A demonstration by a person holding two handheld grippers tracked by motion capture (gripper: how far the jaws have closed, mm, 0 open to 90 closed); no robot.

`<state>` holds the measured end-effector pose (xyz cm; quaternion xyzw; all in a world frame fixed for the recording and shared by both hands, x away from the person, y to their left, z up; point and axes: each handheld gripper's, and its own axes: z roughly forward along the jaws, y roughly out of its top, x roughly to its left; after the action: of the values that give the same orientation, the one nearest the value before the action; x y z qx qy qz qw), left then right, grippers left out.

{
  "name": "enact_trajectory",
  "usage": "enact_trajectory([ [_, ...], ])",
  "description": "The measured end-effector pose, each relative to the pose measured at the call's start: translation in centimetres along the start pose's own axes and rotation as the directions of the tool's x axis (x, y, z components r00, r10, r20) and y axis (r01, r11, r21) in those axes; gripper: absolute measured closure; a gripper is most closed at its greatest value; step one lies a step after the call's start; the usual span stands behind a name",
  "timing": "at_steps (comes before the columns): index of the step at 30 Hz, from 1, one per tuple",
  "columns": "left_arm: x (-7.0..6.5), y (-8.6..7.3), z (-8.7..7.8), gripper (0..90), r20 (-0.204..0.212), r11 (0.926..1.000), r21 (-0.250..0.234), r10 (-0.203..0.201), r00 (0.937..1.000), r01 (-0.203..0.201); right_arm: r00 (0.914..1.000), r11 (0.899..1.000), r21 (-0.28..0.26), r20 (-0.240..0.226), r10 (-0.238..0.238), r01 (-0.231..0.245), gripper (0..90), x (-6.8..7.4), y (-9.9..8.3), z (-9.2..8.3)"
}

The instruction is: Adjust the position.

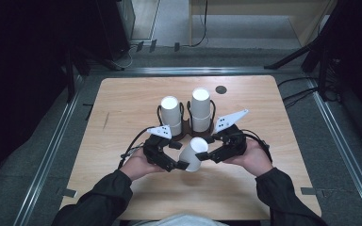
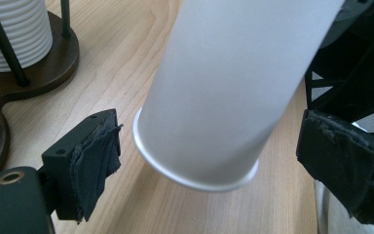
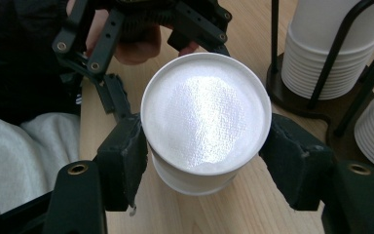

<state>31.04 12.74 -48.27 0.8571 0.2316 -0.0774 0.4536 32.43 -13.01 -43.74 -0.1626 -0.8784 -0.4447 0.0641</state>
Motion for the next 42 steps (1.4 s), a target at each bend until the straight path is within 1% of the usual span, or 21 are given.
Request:
enact_trajectory([
  [4, -0.2, 0.1, 0.2, 9.0, 0.012, 0.9999, -0.01, 0.012, 0.9999, -0.012, 0.9998, 1.0, -0.024, -0.018, 0.002, -0.003, 35.8, 0.3, 0.4, 0.1],
  [6, -0.4, 0.1, 0.6, 9.1, 0.017, 1.0, -0.001, 0.006, 0.9998, -0.006, 0.9995, 0.999, -0.035, -0.03, 0.003, -0.004, 35.8, 0.4, 0.5, 0.1],
  [9, -0.5, 0.1, 0.7, 9.5, 0.009, 0.9999, -0.001, 0.016, 0.9998, -0.016, 0.9993, 0.999, -0.045, -0.037, -0.002, 0.001, 35.8, 0.5, 0.6, 0.1],
  [10, -0.5, 0.1, 0.6, 13.9, -0.002, 0.9992, -0.019, 0.035, 0.9994, -0.035, 0.9991, 0.999, -0.048, -0.042, -0.004, 0.002, 35.8, 0.5, 0.7, 0.2],
  [12, -0.8, 0.1, 0.5, 15.3, -0.028, 0.9967, -0.039, 0.07, 0.9972, -0.071, 0.999, 0.999, -0.054, -0.045, 0.005, -0.007, 35.8, 0.4, 0.7, 0.1],
  [13, -0.8, 0.1, 0.5, 16.5, -0.028, 0.9967, -0.039, 0.07, 0.9972, -0.071, 0.999, 0.999, -0.054, -0.045, 0.005, -0.007, 35.8, 0.4, 0.7, 0.1],
  [14, -1.2, 0.1, 0.3, 22.7, -0.033, 0.992, -0.058, 0.11, 0.9933, -0.112, 0.9991, 0.998, -0.061, -0.039, 0.014, -0.016, 36.2, 0.3, 0.6, 0.0],
  [15, -1.3, 0.2, 0.2, 24.4, -0.04, 0.9908, -0.057, 0.12, 0.9919, -0.123, 0.9991, 0.998, -0.061, -0.037, 0.019, -0.021, 36.2, 0.2, 0.6, 0.0],
  [17, -1.2, 0.3, 0.2, 26.7, -0.03, 0.9912, -0.055, 0.119, 0.9925, -0.12, 0.9988, 0.997, -0.073, -0.043, 0.02, -0.024, 36.2, 0.0, 0.5, -0.1],
  [19, -1.1, 0.5, 0.2, 28.2, -0.008, 0.9926, -0.032, 0.117, 0.9931, -0.117, 0.9989, 0.997, -0.072, -0.043, 0.018, -0.022, 35.7, 0.1, 0.4, -0.1],
  [21, -0.9, 0.6, 0.0, 28.8, -0.006, 0.9935, -0.02, 0.112, 0.9937, -0.112, 0.9992, 0.996, -0.084, -0.037, 0.014, -0.017, 28.4, 0.1, 0.4, -0.2],
  [22, -0.8, 0.7, -0.1, 28.8, 0.004, 0.9944, -0.012, 0.105, 0.9945, -0.105, 0.9989, 0.996, -0.087, -0.041, 0.021, -0.024, 27.4, 0.0, 0.4, -0.3],
  [25, -0.7, 0.8, -0.6, 29.3, -0.001, 0.995, -0.013, 0.099, 0.9951, -0.099, 0.9983, 0.995, -0.087, -0.045, 0.035, -0.039, 27.4, -0.2, 0.3, -0.5],
  [26, -0.6, 0.8, -0.8, 29.3, 0.002, 0.9956, -0.008, 0.093, 0.9956, -0.093, 0.9978, 0.995, -0.085, -0.051, 0.043, -0.047, 27.4, -0.3, 0.1, -0.5],
  [29, -0.3, 1.0, -1.6, 29.3, 0.003, 0.9961, -0.001, 0.089, 0.9961, -0.089, 0.9986, 0.998, -0.059, -0.039, 0.035, -0.037, 27.5, -0.5, -0.3, -0.4],
  [30, -0.2, 1.1, -2.0, 29.1, 0.006, 0.9962, 0.004, 0.087, 0.9962, -0.087, 0.999, 0.999, -0.039, -0.032, 0.031, -0.033, 27.5, -0.4, -0.6, -0.2],
  [33, -0.1, 1.1, -2.4, 28.9, -0.004, 0.9957, 0.005, 0.093, 0.9957, -0.093, 0.9996, 1.0, -0.017, -0.023, 0.018, -0.019, 27.5, -0.4, -0.8, 0.2],
  [34, 0.0, 1.2, -2.8, 28.9, -0.01, 0.9947, 0.02, 0.101, 0.9948, -0.101, 0.9998, 1.0, 0.006, -0.018, 0.005, -0.005, 27.5, -0.3, -0.9, 0.6],
  [36, 0.1, 1.3, -2.9, 28.9, -0.012, 0.9941, 0.03, 0.105, 0.9944, -0.105, 0.9999, 1.0, 0.014, -0.014, -0.003, 0.003, 27.5, -0.2, -1.0, 0.8],
  [38, 0.5, 1.4, -3.2, 28.7, 0.011, 0.9935, 0.069, 0.09, 0.9959, -0.09, 0.9999, 0.999, 0.037, -0.014, -0.005, 0.005, 27.5, -0.2, -1.1, 1.5],
  [42, 0.7, 1.2, -3.5, 28.3, 0.034, 0.9916, 0.083, 0.096, 0.9948, -0.099, 0.9997, 0.998, 0.059, -0.021, -0.015, 0.016, 27.7, -0.1, -1.3, 2.1],
])
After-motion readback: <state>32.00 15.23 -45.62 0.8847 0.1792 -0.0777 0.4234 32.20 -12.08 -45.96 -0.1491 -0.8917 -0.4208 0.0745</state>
